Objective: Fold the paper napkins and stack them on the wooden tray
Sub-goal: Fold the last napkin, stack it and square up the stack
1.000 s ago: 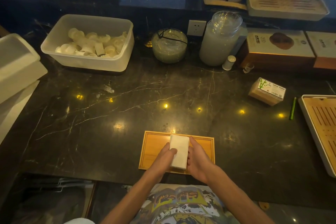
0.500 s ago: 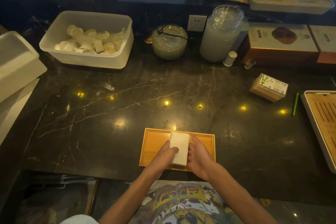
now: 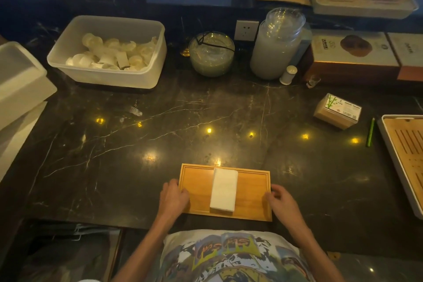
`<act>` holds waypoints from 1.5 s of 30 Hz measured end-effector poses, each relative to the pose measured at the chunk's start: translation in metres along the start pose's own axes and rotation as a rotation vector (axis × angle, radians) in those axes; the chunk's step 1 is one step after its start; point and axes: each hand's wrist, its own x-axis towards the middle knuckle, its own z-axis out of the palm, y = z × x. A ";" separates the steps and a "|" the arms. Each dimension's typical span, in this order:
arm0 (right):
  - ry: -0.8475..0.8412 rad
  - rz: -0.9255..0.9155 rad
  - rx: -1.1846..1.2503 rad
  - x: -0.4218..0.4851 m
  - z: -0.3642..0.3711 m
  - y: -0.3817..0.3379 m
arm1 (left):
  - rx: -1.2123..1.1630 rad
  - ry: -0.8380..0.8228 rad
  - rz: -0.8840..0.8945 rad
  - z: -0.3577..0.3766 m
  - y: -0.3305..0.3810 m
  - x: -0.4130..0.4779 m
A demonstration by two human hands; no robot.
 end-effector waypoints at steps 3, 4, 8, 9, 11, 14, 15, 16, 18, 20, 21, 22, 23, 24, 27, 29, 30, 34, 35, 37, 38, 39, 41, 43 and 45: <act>-0.055 -0.006 0.095 0.001 0.005 -0.002 | -0.015 -0.007 0.017 0.005 0.003 0.000; -0.062 -0.012 0.108 0.002 0.005 -0.004 | -0.015 -0.005 0.020 0.004 0.006 0.002; -0.067 -0.077 0.104 0.012 0.000 -0.014 | -0.019 0.013 0.039 -0.003 0.020 0.012; -0.060 -0.091 0.099 0.015 -0.002 -0.017 | -0.025 0.020 0.054 -0.005 0.023 0.015; -0.044 -0.117 0.083 0.023 -0.003 -0.022 | -0.027 0.025 0.084 -0.007 0.028 0.021; -0.049 -0.125 0.092 0.034 -0.002 -0.025 | -0.008 0.019 0.108 -0.011 0.031 0.029; -0.061 -0.122 0.098 0.036 -0.001 -0.024 | -0.005 0.015 0.114 -0.012 0.031 0.030; -0.071 -0.123 0.098 0.036 0.000 -0.023 | -0.005 0.009 0.122 -0.012 0.031 0.030; -0.056 -0.173 0.068 0.031 0.000 -0.020 | -0.001 0.004 0.167 -0.011 0.028 0.025; 0.040 -0.321 -0.086 0.020 0.002 -0.010 | 0.053 0.052 0.281 -0.005 0.018 0.014; 0.090 -0.413 -0.219 0.013 0.004 -0.005 | 0.123 0.094 0.363 0.001 0.012 0.007; 0.106 -0.494 -0.351 0.006 0.007 0.000 | 0.210 0.115 0.436 0.008 0.005 0.002; 0.077 -0.545 -0.458 0.001 0.012 0.004 | 0.290 0.105 0.481 0.015 -0.001 -0.002; 0.021 -0.553 -0.538 -0.002 0.017 0.008 | 0.362 0.071 0.506 0.022 -0.006 -0.005; -0.148 -0.464 -0.770 -0.003 0.031 0.016 | 0.569 0.015 0.556 0.041 -0.013 -0.008; -0.140 -0.453 -0.861 0.003 0.034 0.017 | 0.591 0.059 0.578 0.047 -0.012 -0.006; -0.114 -0.457 -0.873 0.008 0.035 0.015 | 0.591 0.083 0.583 0.048 -0.011 -0.002; -0.003 -0.499 -0.899 0.037 0.033 0.000 | 0.620 0.076 0.545 0.045 0.008 0.027; 0.016 -0.505 -0.883 0.047 0.032 -0.008 | 0.640 0.078 0.537 0.041 0.016 0.037; 0.038 -0.514 -0.861 0.067 0.029 -0.026 | 0.678 0.073 0.537 0.032 0.034 0.057; 0.048 -0.518 -0.856 0.077 0.027 -0.035 | 0.687 0.070 0.545 0.026 0.044 0.068; 0.059 -0.522 -0.851 0.088 0.024 -0.045 | 0.694 0.065 0.550 0.021 0.055 0.080; 0.076 -0.528 -0.837 0.111 0.017 -0.065 | 0.696 0.052 0.552 0.010 0.078 0.103; 0.081 -0.528 -0.814 0.134 0.010 -0.085 | 0.697 0.037 0.554 0.003 0.099 0.126; 0.082 -0.524 -0.802 0.156 0.003 -0.103 | 0.696 0.017 0.557 -0.003 0.119 0.148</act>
